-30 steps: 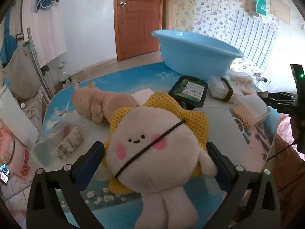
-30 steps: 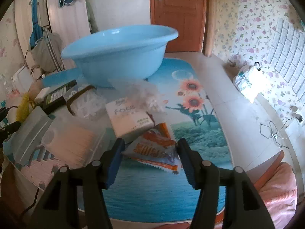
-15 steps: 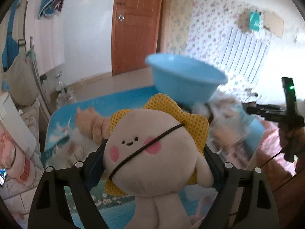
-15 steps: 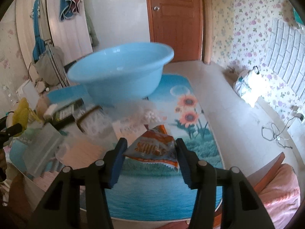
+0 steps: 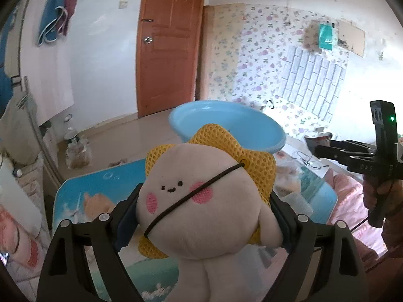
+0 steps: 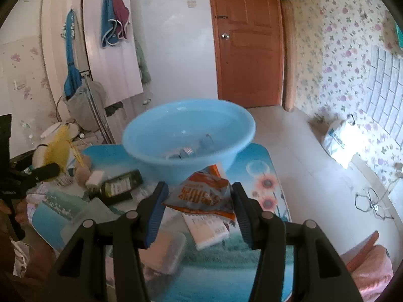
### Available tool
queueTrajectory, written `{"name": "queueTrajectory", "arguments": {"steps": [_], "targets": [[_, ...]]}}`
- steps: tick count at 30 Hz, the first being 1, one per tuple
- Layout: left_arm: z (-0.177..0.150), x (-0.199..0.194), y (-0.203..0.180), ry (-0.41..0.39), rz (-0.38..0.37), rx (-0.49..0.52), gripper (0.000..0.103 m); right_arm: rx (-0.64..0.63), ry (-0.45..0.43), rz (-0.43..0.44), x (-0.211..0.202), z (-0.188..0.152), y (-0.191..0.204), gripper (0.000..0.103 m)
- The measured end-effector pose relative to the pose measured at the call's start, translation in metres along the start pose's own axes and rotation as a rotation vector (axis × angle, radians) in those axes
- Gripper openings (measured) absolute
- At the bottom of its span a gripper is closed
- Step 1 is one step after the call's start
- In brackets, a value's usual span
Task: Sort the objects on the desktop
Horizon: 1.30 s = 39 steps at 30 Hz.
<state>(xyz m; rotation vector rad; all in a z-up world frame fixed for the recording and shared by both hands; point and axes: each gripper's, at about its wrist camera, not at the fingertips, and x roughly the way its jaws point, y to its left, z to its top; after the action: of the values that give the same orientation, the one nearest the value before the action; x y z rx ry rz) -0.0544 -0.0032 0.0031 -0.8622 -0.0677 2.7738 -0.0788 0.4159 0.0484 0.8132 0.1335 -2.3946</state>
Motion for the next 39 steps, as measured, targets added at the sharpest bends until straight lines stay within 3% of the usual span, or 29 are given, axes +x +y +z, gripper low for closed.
{"name": "queueTrajectory", "arguments": {"steps": [11, 12, 13, 14, 22, 29, 35, 37, 39], "targets": [[0.037, 0.03, -0.022, -0.023, -0.051, 0.035, 0.089, -0.001, -0.015, 0.038, 0.026, 0.021, 0.007, 0.05], [0.04, 0.034, -0.023, -0.028, -0.062, 0.036, 0.089, 0.005, -0.016, 0.038, 0.029, 0.023, 0.006, 0.045], [0.044, 0.036, -0.024, -0.032, -0.069, 0.039, 0.089, 0.005, -0.021, 0.038, 0.03, 0.026, 0.006, 0.028], [0.046, 0.039, -0.025, -0.035, -0.074, 0.043, 0.089, 0.002, -0.017, 0.039, 0.033, 0.028, 0.006, 0.023], [0.058, 0.066, -0.03, -0.024, -0.099, 0.052, 0.089, 0.016, 0.002, 0.052, 0.055, 0.036, 0.001, 0.023], [0.052, 0.069, -0.022, -0.009, -0.102, 0.037, 0.089, 0.012, -0.006, 0.073, 0.047, 0.027, 0.001, 0.026], [0.047, 0.066, -0.019, -0.003, -0.08, 0.019, 0.089, 0.006, 0.051, 0.063, 0.046, 0.005, 0.002, 0.035], [0.045, 0.065, -0.019, 0.0, -0.072, 0.015, 0.089, 0.006, 0.063, 0.061, 0.045, 0.0, 0.003, 0.047], [0.042, 0.062, -0.018, 0.004, -0.065, 0.013, 0.089, 0.012, 0.073, 0.064, 0.045, -0.004, 0.003, 0.051]]}}
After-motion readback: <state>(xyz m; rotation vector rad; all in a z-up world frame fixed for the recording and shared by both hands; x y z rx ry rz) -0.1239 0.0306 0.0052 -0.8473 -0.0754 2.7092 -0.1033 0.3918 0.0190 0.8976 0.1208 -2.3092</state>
